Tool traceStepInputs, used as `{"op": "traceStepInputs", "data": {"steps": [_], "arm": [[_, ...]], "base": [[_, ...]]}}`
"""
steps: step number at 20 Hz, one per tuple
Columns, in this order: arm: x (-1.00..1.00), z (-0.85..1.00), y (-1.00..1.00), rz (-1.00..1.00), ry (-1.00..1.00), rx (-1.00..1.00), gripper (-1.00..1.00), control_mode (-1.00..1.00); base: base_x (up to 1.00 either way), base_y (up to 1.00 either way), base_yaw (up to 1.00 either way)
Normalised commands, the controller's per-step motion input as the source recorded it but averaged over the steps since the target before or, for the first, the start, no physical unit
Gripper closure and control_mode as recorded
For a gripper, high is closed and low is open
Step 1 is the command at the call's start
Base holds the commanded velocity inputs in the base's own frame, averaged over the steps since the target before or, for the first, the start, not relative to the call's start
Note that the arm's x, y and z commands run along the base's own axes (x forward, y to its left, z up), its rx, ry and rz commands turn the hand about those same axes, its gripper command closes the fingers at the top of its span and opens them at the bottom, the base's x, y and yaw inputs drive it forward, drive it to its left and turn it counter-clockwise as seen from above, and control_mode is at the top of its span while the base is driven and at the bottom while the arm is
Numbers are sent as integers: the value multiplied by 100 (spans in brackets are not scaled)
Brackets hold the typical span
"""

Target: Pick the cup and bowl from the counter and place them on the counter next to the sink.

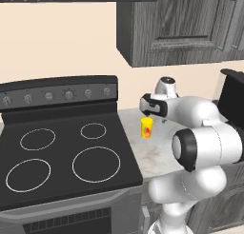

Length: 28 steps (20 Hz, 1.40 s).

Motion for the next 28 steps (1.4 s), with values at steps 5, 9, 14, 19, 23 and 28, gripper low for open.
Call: {"op": "traceStepInputs", "data": {"steps": [5, 9, 14, 19, 23, 28], "arm": [[18, -14, 0, 0, 0, 0, -100, -100], [22, -17, 0, 0, 0, 0, -100, -100], [9, -2, 0, 0, 0, 0, -100, -100], [0, -6, 0, 0, 1, 0, -100, -100], [0, -15, 0, 0, 2, 0, -100, -100], [0, -21, 0, 0, 0, 0, -100, -100]], "base": [[0, 0, 0], [0, 0, 0], [0, 0, 0], [0, 0, 0], [0, 0, 0], [0, 0, 0]]}}
